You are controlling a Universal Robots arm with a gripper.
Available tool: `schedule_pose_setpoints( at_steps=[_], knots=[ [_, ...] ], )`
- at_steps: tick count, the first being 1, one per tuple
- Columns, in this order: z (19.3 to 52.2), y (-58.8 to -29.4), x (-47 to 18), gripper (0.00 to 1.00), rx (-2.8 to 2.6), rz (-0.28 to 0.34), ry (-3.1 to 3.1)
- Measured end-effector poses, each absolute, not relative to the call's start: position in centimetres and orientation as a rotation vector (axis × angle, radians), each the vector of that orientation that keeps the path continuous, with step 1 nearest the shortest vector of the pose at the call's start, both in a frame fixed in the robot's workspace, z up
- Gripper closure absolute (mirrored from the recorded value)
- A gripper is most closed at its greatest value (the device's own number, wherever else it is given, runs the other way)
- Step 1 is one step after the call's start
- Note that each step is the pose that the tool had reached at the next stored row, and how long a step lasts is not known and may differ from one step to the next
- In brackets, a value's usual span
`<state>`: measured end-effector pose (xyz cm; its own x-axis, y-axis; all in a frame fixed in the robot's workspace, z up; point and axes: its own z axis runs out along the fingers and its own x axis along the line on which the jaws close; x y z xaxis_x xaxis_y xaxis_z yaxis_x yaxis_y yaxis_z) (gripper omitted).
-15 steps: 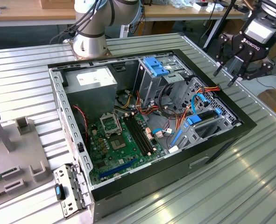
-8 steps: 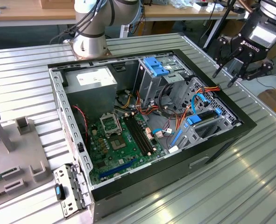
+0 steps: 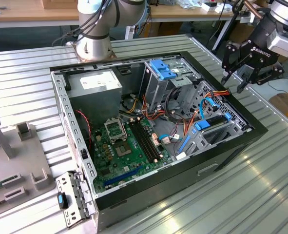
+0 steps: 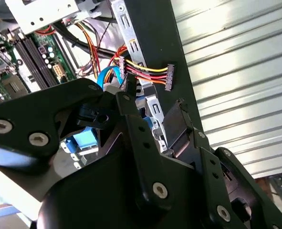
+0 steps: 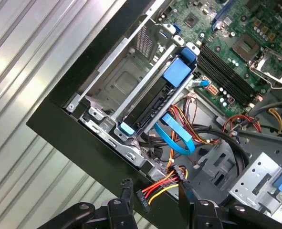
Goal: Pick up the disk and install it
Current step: 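Insert the first disk wire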
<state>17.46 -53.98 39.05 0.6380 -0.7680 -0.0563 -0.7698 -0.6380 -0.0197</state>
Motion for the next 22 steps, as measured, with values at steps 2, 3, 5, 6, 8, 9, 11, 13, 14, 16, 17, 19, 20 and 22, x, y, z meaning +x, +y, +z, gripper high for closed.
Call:
schedule_pose_setpoints(
  at_steps=[2, 3, 5, 6, 8, 9, 11, 13, 14, 16, 17, 19, 20, 22],
  knots=[
    [39.04, -53.98, 17.46, 0.49, -2.809, 0.066, 1.309],
    [39.04, -53.98, 17.46, 0.49, -2.809, 0.066, 1.309],
    [39.03, -53.98, 17.46, 0.49, -2.809, 0.066, 1.309],
    [39.04, -53.98, 17.46, 0.49, -2.809, 0.066, 1.309],
    [39.28, -53.97, 17.46, 0.49, -2.810, 0.066, 1.309],
    [39.42, -53.97, 17.46, 0.49, -2.810, 0.066, 1.309],
    [39.87, -53.97, 17.46, 0.49, -2.809, 0.066, 1.309],
    [39.96, -53.97, 17.46, 0.49, -2.809, 0.066, 1.309],
    [39.97, -53.97, 17.46, 0.49, -2.809, 0.066, 1.309],
    [39.99, -53.97, 17.46, 0.49, -2.809, 0.066, 1.309],
    [39.99, -53.97, 17.46, 0.49, -2.809, 0.066, 1.309],
    [40.01, -53.96, 17.54, 0.49, -2.810, 0.066, 1.309],
    [40.00, -53.96, 17.60, 0.49, -2.810, 0.066, 1.309],
    [39.99, -53.91, 17.77, 0.49, -2.810, 0.066, 1.309]
  ],
)
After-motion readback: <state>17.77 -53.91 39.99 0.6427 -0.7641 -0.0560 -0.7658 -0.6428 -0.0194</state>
